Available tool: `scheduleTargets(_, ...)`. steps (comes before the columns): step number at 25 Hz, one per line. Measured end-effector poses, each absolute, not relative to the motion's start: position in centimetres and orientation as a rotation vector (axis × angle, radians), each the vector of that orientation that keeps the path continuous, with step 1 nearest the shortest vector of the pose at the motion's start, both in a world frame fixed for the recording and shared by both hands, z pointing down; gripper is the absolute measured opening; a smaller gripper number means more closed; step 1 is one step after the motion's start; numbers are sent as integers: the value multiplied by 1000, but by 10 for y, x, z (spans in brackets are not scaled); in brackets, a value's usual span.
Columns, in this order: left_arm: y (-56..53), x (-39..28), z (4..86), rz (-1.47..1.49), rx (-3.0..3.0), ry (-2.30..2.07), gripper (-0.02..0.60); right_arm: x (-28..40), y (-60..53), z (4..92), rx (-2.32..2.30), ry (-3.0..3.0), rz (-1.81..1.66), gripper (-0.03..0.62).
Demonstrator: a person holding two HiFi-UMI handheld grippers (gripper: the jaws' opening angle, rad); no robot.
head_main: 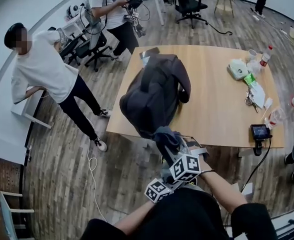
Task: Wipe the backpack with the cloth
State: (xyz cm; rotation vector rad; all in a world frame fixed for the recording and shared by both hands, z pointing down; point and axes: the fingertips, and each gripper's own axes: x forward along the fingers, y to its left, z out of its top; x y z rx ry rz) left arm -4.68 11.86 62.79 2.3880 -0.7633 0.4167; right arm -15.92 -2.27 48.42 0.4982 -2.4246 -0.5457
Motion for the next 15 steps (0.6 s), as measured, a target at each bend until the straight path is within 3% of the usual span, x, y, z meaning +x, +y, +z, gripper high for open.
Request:
scheduleTargets(8, 119, -49, 641, 424, 2319, -750, 61, -107, 95, 576, 188, -2334, -289, 95)
scheduleTargets(15, 114, -45, 636, 462, 2364, -751, 61, -108, 70, 571, 257, -2406, -131, 97)
